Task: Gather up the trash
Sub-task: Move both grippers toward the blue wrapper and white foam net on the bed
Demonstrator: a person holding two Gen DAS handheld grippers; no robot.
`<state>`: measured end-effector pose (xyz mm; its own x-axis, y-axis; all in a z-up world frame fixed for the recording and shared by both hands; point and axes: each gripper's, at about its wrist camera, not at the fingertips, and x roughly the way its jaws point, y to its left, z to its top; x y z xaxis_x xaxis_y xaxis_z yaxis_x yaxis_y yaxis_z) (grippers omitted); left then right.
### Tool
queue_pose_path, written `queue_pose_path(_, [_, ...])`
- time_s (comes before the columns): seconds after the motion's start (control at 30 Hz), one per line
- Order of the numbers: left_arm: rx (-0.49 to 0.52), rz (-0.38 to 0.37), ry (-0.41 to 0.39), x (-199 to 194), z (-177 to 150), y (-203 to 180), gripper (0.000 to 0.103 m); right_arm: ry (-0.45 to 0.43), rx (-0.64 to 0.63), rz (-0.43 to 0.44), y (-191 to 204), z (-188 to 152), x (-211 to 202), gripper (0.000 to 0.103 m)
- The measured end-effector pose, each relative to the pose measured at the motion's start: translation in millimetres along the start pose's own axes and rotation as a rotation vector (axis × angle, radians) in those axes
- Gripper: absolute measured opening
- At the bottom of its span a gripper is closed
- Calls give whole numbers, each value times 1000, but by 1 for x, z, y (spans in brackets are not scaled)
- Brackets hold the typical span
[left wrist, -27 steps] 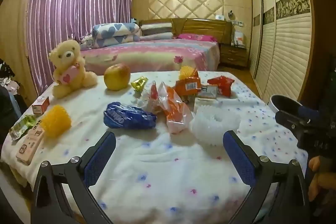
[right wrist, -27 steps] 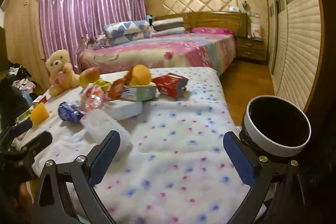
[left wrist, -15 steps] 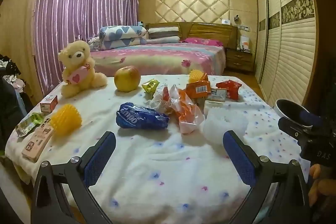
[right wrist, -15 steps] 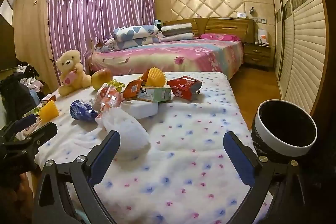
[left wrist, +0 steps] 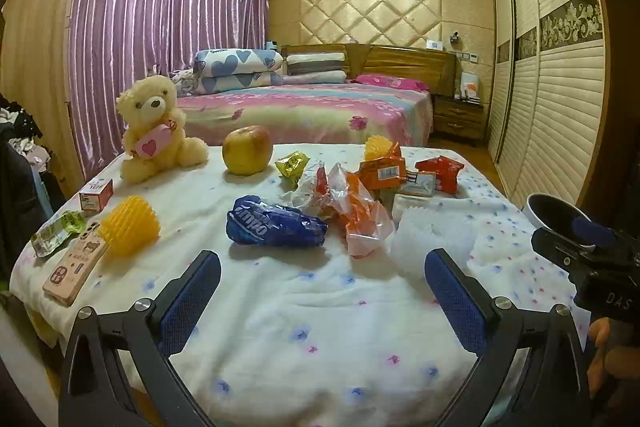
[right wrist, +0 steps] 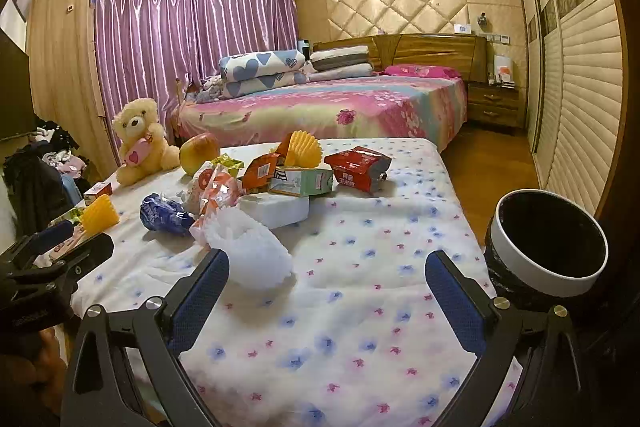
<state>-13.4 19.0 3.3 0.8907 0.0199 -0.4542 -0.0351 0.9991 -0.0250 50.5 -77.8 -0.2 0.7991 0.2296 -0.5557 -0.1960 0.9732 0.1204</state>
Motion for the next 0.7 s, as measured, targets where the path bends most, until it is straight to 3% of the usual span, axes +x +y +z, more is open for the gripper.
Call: queue_pose_path(0.7, [-2, 2, 1, -1, -1, 1, 102, 4, 7, 26, 3, 1, -1, 99])
